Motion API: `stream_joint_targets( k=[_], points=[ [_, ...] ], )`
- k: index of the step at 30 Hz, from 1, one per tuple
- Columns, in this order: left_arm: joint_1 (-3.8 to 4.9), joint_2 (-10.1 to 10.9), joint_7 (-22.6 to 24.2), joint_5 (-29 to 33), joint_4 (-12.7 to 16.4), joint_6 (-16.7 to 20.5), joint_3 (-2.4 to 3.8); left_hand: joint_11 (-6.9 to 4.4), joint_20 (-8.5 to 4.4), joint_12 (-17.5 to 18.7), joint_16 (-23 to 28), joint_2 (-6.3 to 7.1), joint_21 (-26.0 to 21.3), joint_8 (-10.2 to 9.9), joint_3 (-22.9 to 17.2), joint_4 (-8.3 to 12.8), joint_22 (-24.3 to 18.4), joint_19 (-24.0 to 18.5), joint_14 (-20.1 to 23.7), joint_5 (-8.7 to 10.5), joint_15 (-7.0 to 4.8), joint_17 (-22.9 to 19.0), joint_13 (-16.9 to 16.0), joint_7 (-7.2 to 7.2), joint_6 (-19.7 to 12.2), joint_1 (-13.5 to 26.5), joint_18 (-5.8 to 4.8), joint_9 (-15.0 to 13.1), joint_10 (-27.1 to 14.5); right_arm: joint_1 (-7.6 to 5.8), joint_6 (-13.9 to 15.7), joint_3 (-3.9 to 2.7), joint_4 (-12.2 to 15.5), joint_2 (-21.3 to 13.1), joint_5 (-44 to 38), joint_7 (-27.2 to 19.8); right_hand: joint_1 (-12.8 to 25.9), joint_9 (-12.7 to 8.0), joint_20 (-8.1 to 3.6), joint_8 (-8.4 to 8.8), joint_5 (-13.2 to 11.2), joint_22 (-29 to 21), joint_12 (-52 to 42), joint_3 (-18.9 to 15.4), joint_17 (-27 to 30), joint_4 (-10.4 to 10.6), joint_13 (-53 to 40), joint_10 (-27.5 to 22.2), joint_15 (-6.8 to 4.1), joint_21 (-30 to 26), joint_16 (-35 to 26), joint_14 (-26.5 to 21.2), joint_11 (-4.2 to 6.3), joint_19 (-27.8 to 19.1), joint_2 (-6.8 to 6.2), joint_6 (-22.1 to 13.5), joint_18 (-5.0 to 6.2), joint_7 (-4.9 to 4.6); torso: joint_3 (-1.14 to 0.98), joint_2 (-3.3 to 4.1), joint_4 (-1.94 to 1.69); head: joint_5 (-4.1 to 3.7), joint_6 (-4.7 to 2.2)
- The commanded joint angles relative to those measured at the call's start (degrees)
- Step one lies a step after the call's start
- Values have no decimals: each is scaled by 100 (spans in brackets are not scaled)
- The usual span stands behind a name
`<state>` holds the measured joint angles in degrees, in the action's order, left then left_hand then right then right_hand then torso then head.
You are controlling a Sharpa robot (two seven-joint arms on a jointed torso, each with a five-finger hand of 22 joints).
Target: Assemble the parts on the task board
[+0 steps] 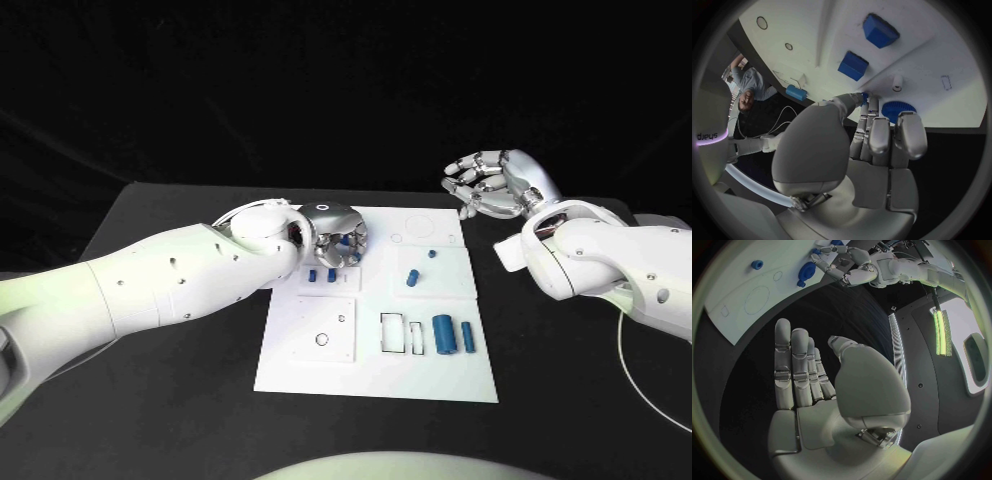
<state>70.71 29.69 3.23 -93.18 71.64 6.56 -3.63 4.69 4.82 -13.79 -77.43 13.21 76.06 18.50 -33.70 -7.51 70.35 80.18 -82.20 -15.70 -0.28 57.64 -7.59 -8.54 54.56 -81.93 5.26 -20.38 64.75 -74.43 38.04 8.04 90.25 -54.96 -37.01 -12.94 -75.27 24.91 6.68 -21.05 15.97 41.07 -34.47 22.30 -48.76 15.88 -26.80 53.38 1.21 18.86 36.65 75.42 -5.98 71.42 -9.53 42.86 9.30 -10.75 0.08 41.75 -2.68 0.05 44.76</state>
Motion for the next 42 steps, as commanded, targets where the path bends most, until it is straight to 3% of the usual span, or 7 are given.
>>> stream_joint_targets(
  k=[1, 14, 25, 42],
  points=[
    [5, 62, 106, 293, 104, 257, 45, 1, 28, 9, -19, -18, 34, -25, -27, 5, 11, 28, -12, 21, 38, -9, -5, -9, 44, 37, -65, -4, 48, 4, -47, 0, -1, 11, -20, -56, 45, -9, 31, -15, 38, -8, 23, 6, -9, 39, 6, 35, 15, -19, -25, -36, -11, 14, 11, -23, 104, -6, -3, 0, -5, 3, -17],
    [4, 594, 33, 630, 606, 282, 205, -1, 34, 60, -7, 0, 68, -39, -29, 20, 56, 53, -8, 24, 39, -59, 0, -9, 90, 80, -74, 0, 114, 10, -48, 0, -4, -23, -20, -55, 49, -11, 31, -18, 41, -10, 33, 6, -16, 37, 25, 50, 13, -21, -28, -35, -8, 15, 15, -15, 104, -3, -5, 2, -15, 9, -27],
    [6, 894, -145, 567, 611, -73, 219, -2, 36, 82, 8, 13, 66, -51, -28, 24, 52, 51, 1, 25, 38, -100, 3, -5, 94, 95, -73, 4, 125, 10, -48, 0, -1, -48, -20, -49, 49, -11, 31, -18, 41, -10, 33, 6, -16, 37, 25, 50, 13, -21, -28, -35, -8, 15, 15, -15, 104, -3, 1, 6, -10, 9, -28],
    [4, 921, -221, 462, 521, -219, 217, -6, 37, 107, 17, 28, 68, -61, -23, 25, 55, 51, 9, 28, 37, -123, 5, 3, 107, 117, -73, 8, 145, 12, -30, 0, -2, -36, -20, -62, 49, -11, 31, -18, 41, -10, 33, 6, -16, 37, 25, 50, 13, -21, -28, -35, -8, 15, 15, -15, 104, -3, -5, 7, 1, 44, -20]
  ],
)
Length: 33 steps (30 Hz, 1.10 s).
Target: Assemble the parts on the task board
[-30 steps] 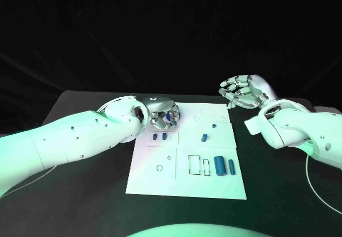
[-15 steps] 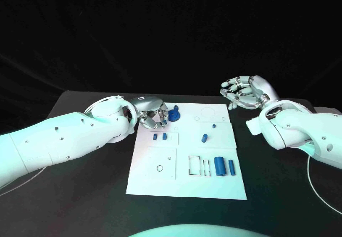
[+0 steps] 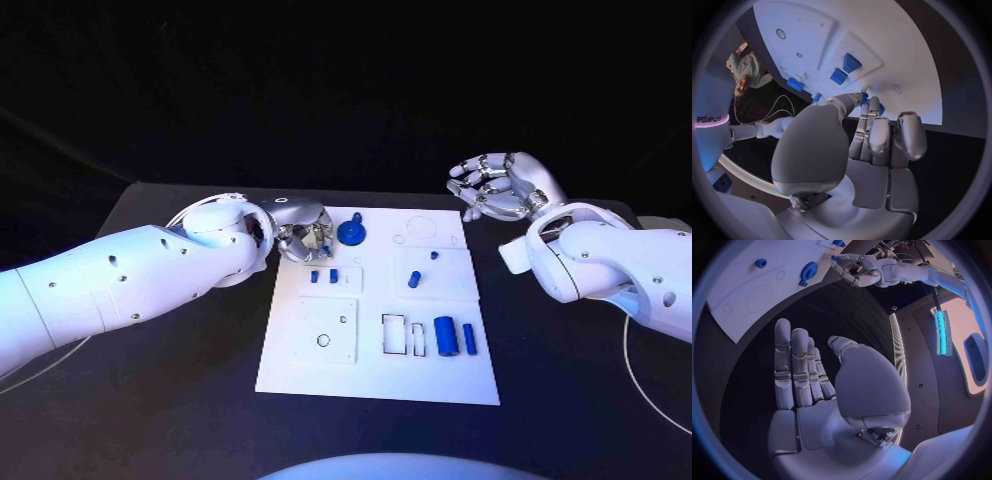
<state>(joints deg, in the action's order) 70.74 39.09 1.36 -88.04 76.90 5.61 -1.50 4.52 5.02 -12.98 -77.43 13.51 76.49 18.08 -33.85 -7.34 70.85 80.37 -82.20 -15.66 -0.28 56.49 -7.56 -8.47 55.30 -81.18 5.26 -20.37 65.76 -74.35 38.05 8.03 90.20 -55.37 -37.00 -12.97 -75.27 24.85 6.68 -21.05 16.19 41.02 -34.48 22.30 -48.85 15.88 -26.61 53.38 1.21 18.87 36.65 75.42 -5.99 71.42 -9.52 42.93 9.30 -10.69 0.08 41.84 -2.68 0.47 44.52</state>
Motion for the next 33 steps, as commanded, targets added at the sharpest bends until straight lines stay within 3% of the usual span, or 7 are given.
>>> stream_joint_targets(
  k=[1, 33],
  points=[
    [2, -22, -35, -53, -9, -127, 4, 11, 17, 26, 16, -3, 25, -19, -8, 8, 5, 31, 8, 23, 37, -9, 3, -4, 33, 43, -73, 6, 44, 4, -31, 0, 3, 7, -20, -59, 50, -6, 31, -18, 19, -5, 34, 6, -7, 37, 6, 50, 13, -21, -28, -35, -7, 15, 15, -22, 104, -9, -5, -2, 1, 1, 4],
    [2, -106, -160, -11, -29, -350, -13, 9, 15, 56, 28, 1, 2, -35, -10, 12, -27, 13, 19, 30, 35, -40, 5, 1, 37, 58, -65, 11, 60, 4, -21, 0, 8, 17, -20, -68, 56, -10, 30, -20, 21, -8, 49, 6, -17, 35, 33, 69, 11, -24, -32, -33, -4, 18, 20, -17, 106, -7, -3, 0, 2, -22, 47]
  ],
)
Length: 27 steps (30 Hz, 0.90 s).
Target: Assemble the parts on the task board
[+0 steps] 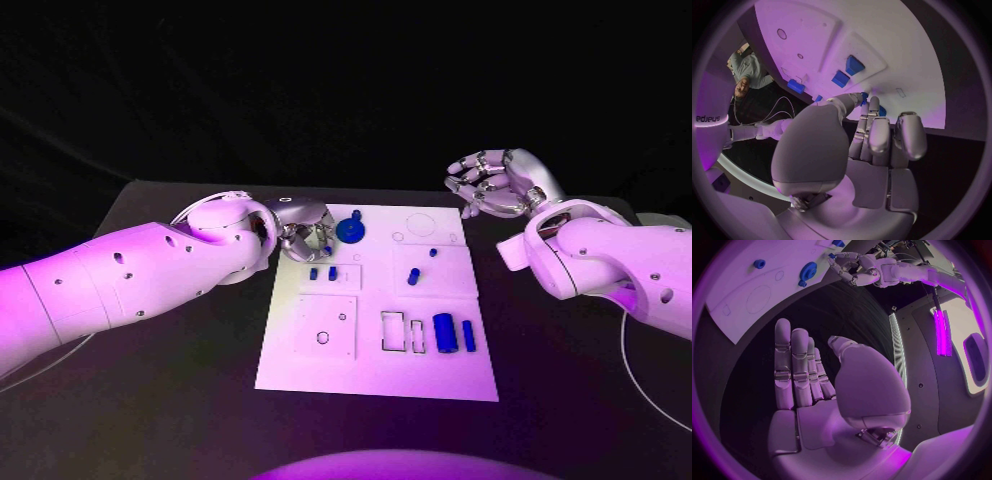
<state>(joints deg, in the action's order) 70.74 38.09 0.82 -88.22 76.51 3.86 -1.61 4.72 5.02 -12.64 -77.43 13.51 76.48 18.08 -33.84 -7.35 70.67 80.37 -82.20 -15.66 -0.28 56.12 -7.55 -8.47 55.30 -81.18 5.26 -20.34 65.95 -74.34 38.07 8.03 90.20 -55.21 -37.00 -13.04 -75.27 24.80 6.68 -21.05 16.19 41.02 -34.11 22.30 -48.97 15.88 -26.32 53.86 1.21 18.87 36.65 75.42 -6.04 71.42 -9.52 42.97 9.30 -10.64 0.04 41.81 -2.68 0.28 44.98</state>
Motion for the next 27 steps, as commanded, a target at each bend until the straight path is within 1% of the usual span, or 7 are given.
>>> stream_joint_targets(
  k=[1, 5, 12, 14, 18, 27],
  points=[
    [2, -5, -135, 7, 10, -189, -3, -11, 16, 28, 34, 2, -3, -38, -10, 12, -16, 8, 23, 32, 35, -18, 5, 1, 37, 62, -63, 10, 40, 3, -29, 0, 8, 0, -20, -58, 56, -5, 30, -20, 21, -9, 12, 6, -5, 35, 5, 21, 11, -24, -32, -33, 1, 18, 20, -21, 106, -12, 0, 3, 2, -7, 3],
    [3, -1, -213, 7, 10, -229, -6, -10, 15, 46, 35, -2, -13, -49, -17, 16, -29, 0, 27, 34, 35, -18, 8, 1, 33, 62, -60, 14, 39, 3, -40, 0, 8, -2, -20, -52, 57, -7, 30, -20, 22, -9, 16, 6, -8, 34, 12, 26, 10, -24, -33, -31, 2, 19, 21, -20, 106, -11, 3, 3, 2, -9, 13],
    [3, -11, -241, 11, 2, -224, -8, -3, 16, 81, 32, 7, -21, -74, -17, 21, -39, -9, 31, 39, 39, -10, 12, -6, 17, 76, -58, 23, 34, 3, -46, 0, 7, -2, -19, -50, 57, -7, 30, -20, 22, -9, 16, 6, -8, 34, 12, 26, 10, -24, -33, -31, 2, 19, 21, -20, 106, -11, 1, -1, -1, -8, 22],
    [3, -24, -229, 17, -8, -214, -8, 22, 27, 169, 26, 37, -20, -145, -13, 18, -35, -13, 37, 44, 58, -12, 28, -31, -43, 119, -61, 51, -4, 3, -48, 0, 6, 1, -18, -50, 63, -8, 30, -19, 22, -10, 19, 3, -10, 37, 18, 29, 10, -25, -33, -31, 1, 19, 21, -21, 106, -12, 1, 1, -2, -8, 23],
    [3, -47, -187, 37, -31, -163, -15, 42, 41, 229, 24, 56, -24, -211, -15, 19, -39, -18, 41, 47, 75, -26, 36, -54, -103, 142, -60, 79, -18, 4, -51, 0, 4, 4, -17, -51, 63, -8, 30, -19, 22, -10, 19, 3, -10, 37, 18, 29, 10, -25, -33, -31, 1, 19, 21, -21, 106, -12, 2, 4, 4, -16, 25],
    [2, -88, -85, 78, -43, -40, -29, 36, 47, 240, 10, 26, -13, -223, -33, 27, -24, -11, 34, 47, 75, -5, 30, -51, -89, 133, -62, 85, 22, 5, -53, 0, 3, 3, -16, -50, 63, -8, 30, -19, 22, -10, 19, 3, -10, 37, 18, 29, 10, -25, -33, -31, 1, 19, 21, -21, 106, -12, 0, 2, 2, -18, 25]
  ],
)
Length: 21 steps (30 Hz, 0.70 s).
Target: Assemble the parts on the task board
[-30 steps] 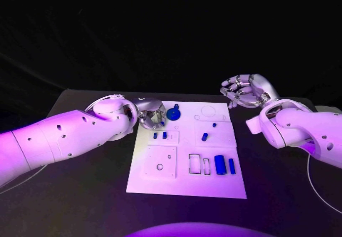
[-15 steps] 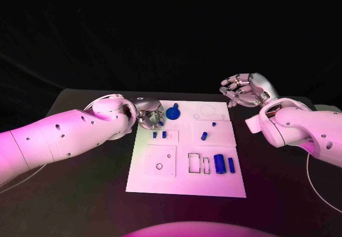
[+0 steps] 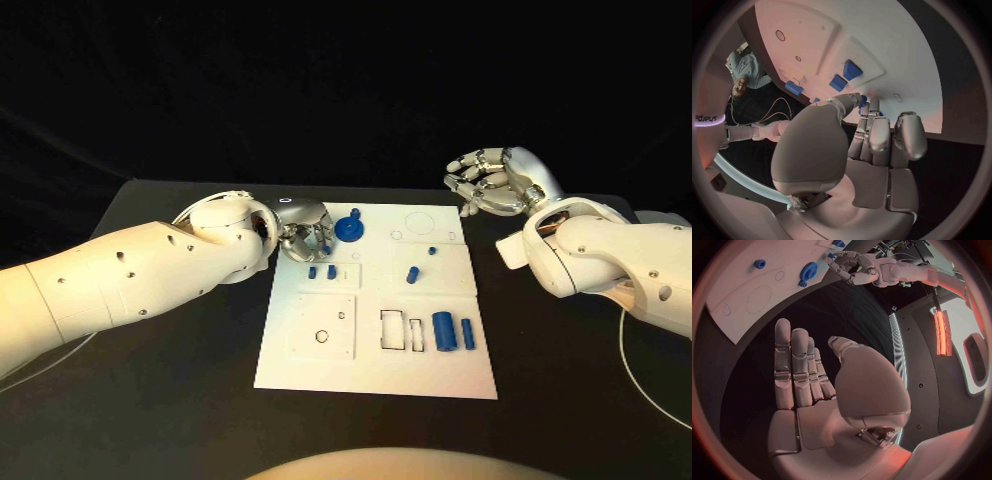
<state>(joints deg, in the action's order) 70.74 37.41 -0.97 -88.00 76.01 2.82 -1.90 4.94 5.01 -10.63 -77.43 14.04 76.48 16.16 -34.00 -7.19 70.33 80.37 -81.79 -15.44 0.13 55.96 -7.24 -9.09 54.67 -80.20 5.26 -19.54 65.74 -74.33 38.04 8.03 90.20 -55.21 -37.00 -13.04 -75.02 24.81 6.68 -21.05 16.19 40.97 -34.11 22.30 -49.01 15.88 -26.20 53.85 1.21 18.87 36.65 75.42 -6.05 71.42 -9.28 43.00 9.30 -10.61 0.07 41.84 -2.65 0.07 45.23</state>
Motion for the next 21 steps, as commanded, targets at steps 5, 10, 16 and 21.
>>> stream_joint_targets(
  k=[5, 10, 16, 21],
  points=[
    [2, -28, 111, 70, 15, 66, -2, 1, 45, 43, 1, -48, -1, -27, -27, 30, 25, -3, -12, 27, 25, 15, -13, 27, 17, 21, -64, 4, 98, 4, -50, 0, 2, 2, -16, -49, 38, -8, 29, -19, 22, -5, 19, 3, -5, 37, 5, 29, 10, -25, -33, -31, 1, 19, -4, -23, 106, -14, -3, 1, 0, 1, -4],
    [2, -25, 54, 73, 8, -23, -2, 2, 45, 48, 2, -42, -9, -30, -23, 32, 13, -9, -11, 28, 25, 10, -13, 27, 18, 24, -61, 5, 99, 5, -52, 0, 1, 0, -16, -48, 38, -8, 29, -19, 22, -5, 19, 3, -5, 37, 5, 29, 10, -25, -33, -31, 1, 19, -4, -23, 106, -14, -5, -4, 0, -4, 0],
    [2, -20, -18, 49, -28, -96, -3, 42, 56, 142, 17, -3, -36, -107, -6, 30, -22, -33, 14, 27, 51, -47, -5, -26, -42, 72, -55, 39, 36, 5, -62, 0, 0, -2, -16, -43, 53, -12, 30, -18, 23, -7, 29, -1, -10, 42, 20, 35, 11, -27, -38, -33, 0, 19, -1, -24, 105, -15, -3, -5, -4, -9, -2],
    [2, -18, -42, 19, -36, -110, -3, 62, 70, 177, 18, 5, -38, -153, -9, 32, -23, -38, 23, 24, 68, -60, -5, -52, -84, 83, -56, 61, 20, 5, -70, 0, -1, -4, -16, -42, 54, -12, 30, -17, 23, -7, 31, -2, -11, 42, 23, 36, 12, -28, -38, -34, 0, 19, -2, -25, 105, -15, 0, -1, -1, -5, -4]
  ],
)
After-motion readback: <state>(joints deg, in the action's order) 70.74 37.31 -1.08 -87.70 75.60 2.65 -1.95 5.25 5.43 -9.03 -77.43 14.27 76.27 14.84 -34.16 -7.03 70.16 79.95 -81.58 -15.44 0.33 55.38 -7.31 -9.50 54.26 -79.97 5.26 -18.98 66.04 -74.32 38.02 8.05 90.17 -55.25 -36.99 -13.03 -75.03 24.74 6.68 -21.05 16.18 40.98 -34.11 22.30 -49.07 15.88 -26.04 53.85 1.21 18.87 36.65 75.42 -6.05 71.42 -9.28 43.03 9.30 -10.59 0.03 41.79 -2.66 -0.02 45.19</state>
